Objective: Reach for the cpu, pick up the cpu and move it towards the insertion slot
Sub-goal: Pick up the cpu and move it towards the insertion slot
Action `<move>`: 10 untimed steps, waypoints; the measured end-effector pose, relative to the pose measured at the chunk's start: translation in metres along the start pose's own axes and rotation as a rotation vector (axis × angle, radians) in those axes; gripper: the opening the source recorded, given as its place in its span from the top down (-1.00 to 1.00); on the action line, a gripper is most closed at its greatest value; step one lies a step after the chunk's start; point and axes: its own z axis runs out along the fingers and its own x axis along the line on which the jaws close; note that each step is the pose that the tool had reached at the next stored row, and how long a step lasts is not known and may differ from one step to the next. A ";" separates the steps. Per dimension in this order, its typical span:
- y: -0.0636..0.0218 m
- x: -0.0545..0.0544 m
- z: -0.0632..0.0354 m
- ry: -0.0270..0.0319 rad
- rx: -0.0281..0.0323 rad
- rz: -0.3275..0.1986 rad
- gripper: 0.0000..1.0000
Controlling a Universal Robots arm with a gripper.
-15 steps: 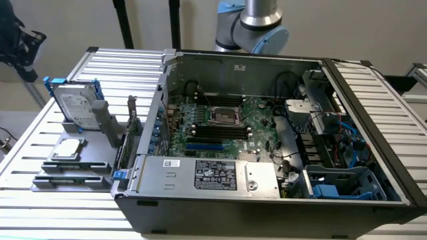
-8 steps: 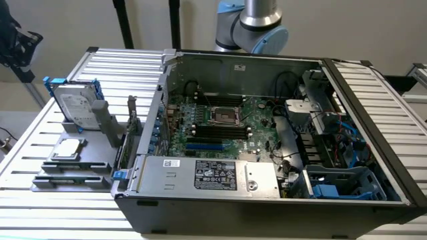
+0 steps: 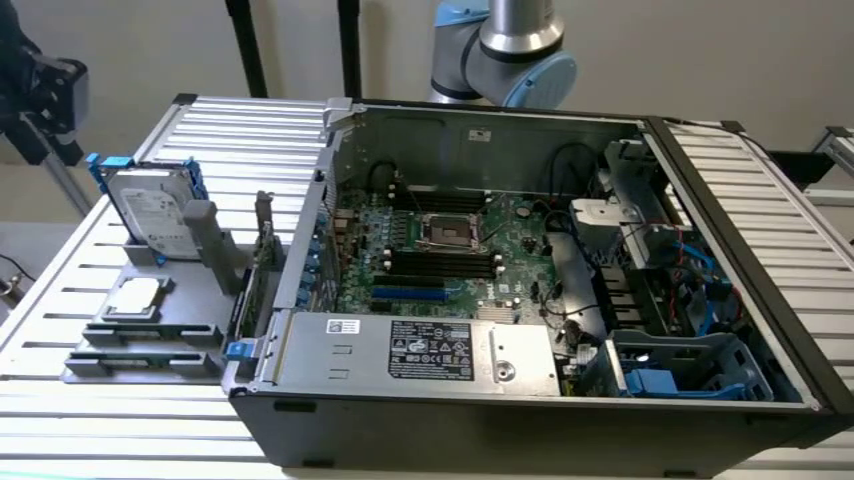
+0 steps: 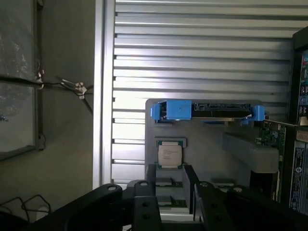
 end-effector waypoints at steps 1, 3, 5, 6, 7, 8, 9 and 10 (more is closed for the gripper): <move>0.0000 0.000 0.0000 0.0001 0.0000 0.000 0.16; 0.0000 0.000 0.0000 0.0000 0.0000 0.000 -0.07; 0.0000 0.000 0.0000 0.0000 0.0000 0.000 -0.18; 0.0000 0.000 0.0000 0.0000 0.0000 0.000 -0.18; 0.0000 0.000 0.0000 0.0001 0.0000 0.000 -0.18; 0.0000 0.000 0.0000 0.0001 0.0000 0.000 -0.31; 0.0000 0.000 0.0001 0.0002 0.0001 0.000 -0.31; 0.0000 0.000 0.0008 0.0000 0.0000 0.000 -0.31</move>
